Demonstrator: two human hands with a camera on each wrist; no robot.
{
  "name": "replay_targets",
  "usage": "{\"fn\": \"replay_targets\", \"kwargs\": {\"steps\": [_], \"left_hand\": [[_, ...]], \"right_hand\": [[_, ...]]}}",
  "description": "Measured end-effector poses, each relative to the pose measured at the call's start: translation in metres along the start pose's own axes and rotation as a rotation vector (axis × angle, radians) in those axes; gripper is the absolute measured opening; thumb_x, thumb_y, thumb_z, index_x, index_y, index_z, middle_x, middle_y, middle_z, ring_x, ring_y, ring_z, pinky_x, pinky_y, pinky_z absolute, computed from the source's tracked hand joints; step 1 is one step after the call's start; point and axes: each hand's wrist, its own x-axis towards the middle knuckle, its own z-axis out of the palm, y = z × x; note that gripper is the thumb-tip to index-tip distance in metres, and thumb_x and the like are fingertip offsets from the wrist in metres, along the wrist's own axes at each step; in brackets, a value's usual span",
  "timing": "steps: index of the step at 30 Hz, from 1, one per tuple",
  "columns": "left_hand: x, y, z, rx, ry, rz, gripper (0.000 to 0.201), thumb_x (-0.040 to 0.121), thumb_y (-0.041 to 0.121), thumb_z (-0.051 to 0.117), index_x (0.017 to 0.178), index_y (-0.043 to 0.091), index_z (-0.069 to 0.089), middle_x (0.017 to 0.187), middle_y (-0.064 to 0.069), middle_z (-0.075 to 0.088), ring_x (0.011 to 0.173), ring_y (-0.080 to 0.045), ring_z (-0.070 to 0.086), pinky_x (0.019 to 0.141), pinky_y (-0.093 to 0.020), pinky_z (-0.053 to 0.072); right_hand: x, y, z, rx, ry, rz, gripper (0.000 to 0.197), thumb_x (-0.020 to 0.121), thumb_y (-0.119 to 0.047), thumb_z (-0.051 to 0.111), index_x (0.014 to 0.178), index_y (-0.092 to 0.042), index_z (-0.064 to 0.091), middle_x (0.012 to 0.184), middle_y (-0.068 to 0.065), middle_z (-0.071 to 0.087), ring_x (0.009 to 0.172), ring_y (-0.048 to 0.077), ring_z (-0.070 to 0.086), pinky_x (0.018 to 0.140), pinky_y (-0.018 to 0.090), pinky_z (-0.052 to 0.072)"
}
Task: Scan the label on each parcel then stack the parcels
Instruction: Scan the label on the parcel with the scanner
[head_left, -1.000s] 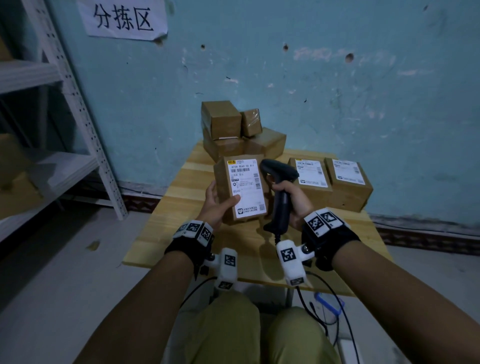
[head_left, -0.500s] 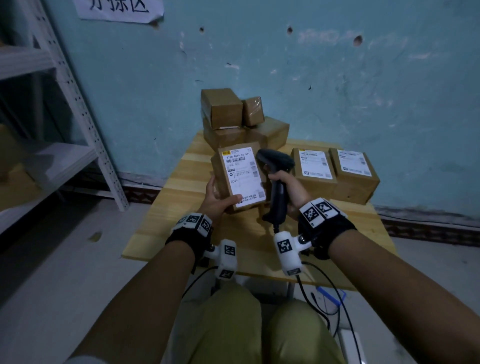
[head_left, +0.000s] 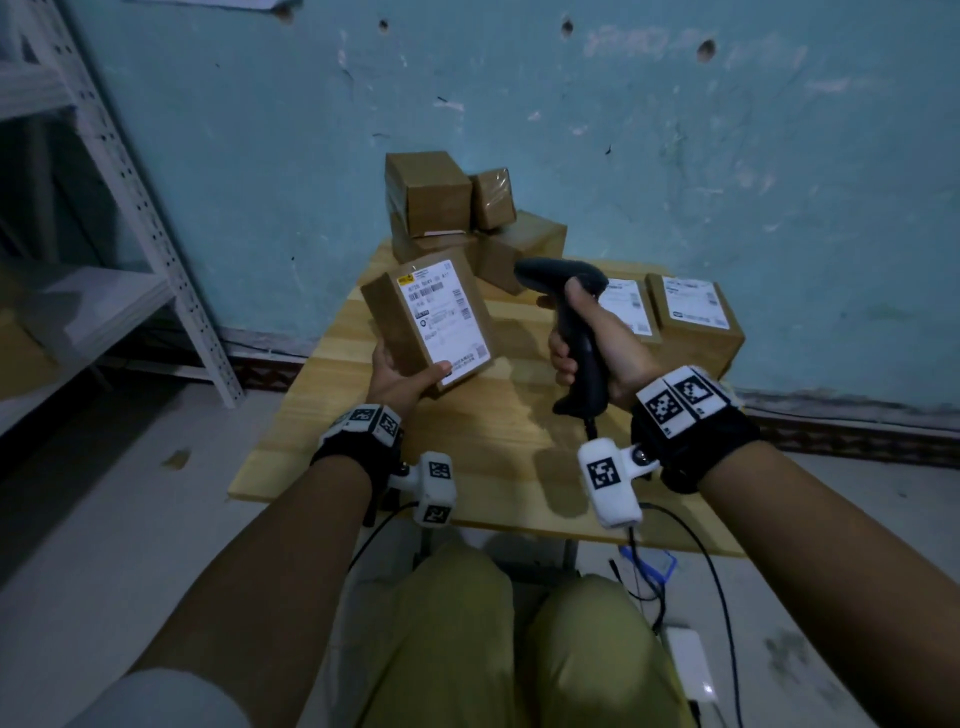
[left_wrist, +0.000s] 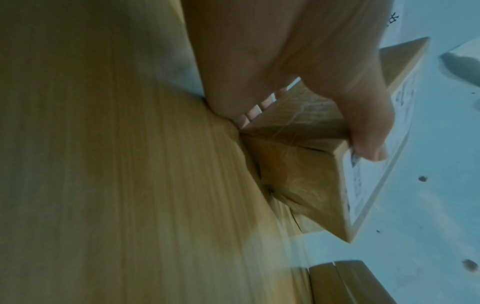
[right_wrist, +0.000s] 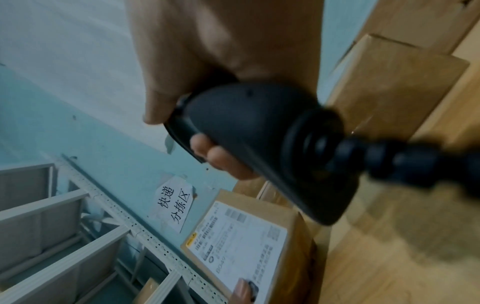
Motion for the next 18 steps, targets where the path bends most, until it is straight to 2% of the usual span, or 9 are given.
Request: {"fn": "replay_targets", "kwargs": {"steps": [4,8,10,14,18], "left_hand": [[0.002,0.000,-0.004,-0.028,0.024,0.002,0.088,0.077,-0.001,0.070,0.147,0.016,0.019,0.145,-0.008,0.043,0.132,-0.025,0.043,0.101,-0.036,0.042],[0.003,-0.003,-0.002,-0.058,0.052,-0.001,0.090,0.074,0.003,0.074,0.146,0.017,0.022,0.142,-0.008,0.046,0.130,-0.025,0.045,0.106,-0.047,0.041],[0.003,-0.004,-0.002,-0.060,0.052,-0.007,0.093,0.073,0.006,0.075,0.147,0.018,0.020,0.142,-0.007,0.045,0.130,-0.025,0.045,0.106,-0.047,0.040],[0.005,-0.005,-0.002,-0.087,0.036,-0.008,0.090,0.076,0.002,0.072,0.147,0.018,0.018,0.141,-0.009,0.046,0.128,-0.027,0.046,0.095,-0.041,0.047],[0.005,-0.005,-0.003,-0.072,0.021,-0.014,0.092,0.077,0.003,0.071,0.147,0.019,0.015,0.141,-0.008,0.044,0.129,-0.026,0.045,0.096,-0.041,0.047]], "right_hand": [[-0.009,-0.007,-0.002,-0.037,-0.086,0.024,0.067,0.087,-0.070,0.018,0.080,-0.010,0.048,0.041,0.000,0.040,0.028,0.011,0.034,0.034,0.015,0.028],[-0.016,-0.006,-0.002,-0.067,-0.139,0.023,0.075,0.086,-0.071,0.011,0.075,-0.007,0.047,0.040,0.002,0.041,0.027,0.011,0.034,0.032,0.014,0.028],[-0.019,-0.006,-0.002,-0.093,-0.169,0.017,0.076,0.086,-0.072,0.010,0.077,-0.006,0.047,0.040,0.003,0.041,0.027,0.011,0.034,0.032,0.015,0.029],[-0.022,-0.004,0.000,-0.154,-0.214,0.008,0.075,0.081,-0.075,0.017,0.079,-0.007,0.047,0.042,0.002,0.042,0.028,0.011,0.034,0.033,0.016,0.030],[-0.023,-0.005,0.004,-0.185,-0.200,-0.002,0.074,0.077,-0.076,0.021,0.078,-0.007,0.046,0.042,0.000,0.041,0.028,0.010,0.034,0.033,0.017,0.029]]}}
